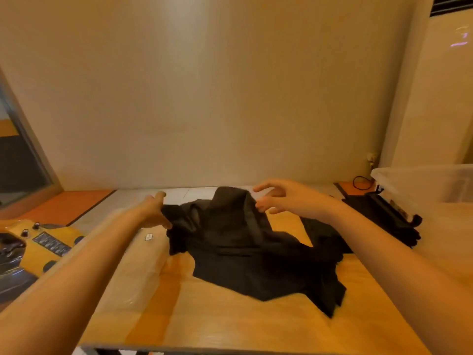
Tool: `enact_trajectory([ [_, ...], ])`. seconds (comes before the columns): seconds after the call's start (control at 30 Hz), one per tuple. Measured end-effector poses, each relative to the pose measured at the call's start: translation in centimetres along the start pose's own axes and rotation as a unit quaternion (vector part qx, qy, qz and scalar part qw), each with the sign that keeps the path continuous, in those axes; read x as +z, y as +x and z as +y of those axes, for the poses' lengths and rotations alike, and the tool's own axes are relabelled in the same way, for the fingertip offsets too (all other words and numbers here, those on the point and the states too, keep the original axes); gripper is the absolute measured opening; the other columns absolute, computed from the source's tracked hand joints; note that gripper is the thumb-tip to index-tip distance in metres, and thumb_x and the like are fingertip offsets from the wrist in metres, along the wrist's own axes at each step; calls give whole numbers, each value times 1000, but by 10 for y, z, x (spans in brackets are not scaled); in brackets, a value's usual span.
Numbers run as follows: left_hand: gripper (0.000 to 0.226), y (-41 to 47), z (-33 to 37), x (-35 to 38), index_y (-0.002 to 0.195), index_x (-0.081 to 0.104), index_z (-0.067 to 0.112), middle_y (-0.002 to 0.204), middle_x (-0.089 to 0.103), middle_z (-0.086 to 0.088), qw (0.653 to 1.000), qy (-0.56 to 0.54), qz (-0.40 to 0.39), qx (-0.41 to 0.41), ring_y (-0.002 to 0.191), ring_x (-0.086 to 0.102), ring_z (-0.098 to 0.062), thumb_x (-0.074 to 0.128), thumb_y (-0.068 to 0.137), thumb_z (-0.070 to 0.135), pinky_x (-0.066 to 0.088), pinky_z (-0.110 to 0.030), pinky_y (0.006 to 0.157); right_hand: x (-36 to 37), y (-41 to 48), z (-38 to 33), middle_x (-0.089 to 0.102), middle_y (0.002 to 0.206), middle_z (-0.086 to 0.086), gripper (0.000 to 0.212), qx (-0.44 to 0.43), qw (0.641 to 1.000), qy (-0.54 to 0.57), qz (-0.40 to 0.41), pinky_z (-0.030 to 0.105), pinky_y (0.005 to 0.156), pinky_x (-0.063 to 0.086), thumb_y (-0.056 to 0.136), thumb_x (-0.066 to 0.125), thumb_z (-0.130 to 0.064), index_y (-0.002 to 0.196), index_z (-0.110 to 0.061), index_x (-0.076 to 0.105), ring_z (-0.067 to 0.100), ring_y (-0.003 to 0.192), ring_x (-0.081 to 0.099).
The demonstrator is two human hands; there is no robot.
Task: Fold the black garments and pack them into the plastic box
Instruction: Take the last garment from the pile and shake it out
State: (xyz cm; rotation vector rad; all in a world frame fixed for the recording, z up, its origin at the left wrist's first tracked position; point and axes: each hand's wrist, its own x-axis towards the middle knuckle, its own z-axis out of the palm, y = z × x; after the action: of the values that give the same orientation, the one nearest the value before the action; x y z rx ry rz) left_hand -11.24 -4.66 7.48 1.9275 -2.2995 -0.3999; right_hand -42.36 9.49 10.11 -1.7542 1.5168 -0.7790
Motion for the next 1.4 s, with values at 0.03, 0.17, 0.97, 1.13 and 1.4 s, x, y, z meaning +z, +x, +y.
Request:
enact_trajectory([
  [0.03, 90, -9, 4, 12, 148, 22, 11, 147, 34, -17, 998, 63, -21, 3, 132, 38, -34, 77, 78, 21, 40, -43, 105, 4, -2, 12, 69, 108, -5, 34, 6, 1000, 3, -15, 27, 92, 50, 92, 60, -39, 124, -30, 54, 7, 102, 63],
  [0.17, 83, -59, 53, 60, 149, 23, 19, 153, 28, -4, 985, -34, -62, 156, 139, 30, -23, 72, 83, 30, 31, -39, 113, 7, -19, 60, 59, 124, -8, 39, 68, 995, -70, -15, 29, 100, 44, 91, 62, -36, 128, -29, 53, 9, 117, 55],
  [0.97, 44, -194, 102, 173, 117, 52, 34, 112, 55, 18, 894, -291, 113, 322, 104, 52, 1, 72, 79, 26, 40, -9, 83, 129, -124, 50, 64, 85, -15, 5, -46, 966, -80, 240, 30, 75, 53, 90, 62, -25, 90, -30, 62, 0, 83, 60],
  [1.13, 40, -214, 82, 180, 99, 62, 35, 90, 65, 13, 880, -374, 134, 259, 87, 60, -10, 62, 77, 1, 47, -20, 69, 179, -133, 50, 59, 90, -16, 26, -98, 969, -15, 226, 20, 79, 47, 81, 69, -40, 102, -35, 55, 3, 92, 56],
  [1.4, 35, -234, 44, 185, 83, 69, 29, 88, 69, 8, 859, -464, 131, 173, 89, 62, -9, 59, 88, -3, 49, -20, 75, 193, -155, 108, 52, 122, -14, 48, -58, 951, -146, 267, 30, 100, 42, 77, 74, -37, 121, -26, 57, 3, 121, 41],
])
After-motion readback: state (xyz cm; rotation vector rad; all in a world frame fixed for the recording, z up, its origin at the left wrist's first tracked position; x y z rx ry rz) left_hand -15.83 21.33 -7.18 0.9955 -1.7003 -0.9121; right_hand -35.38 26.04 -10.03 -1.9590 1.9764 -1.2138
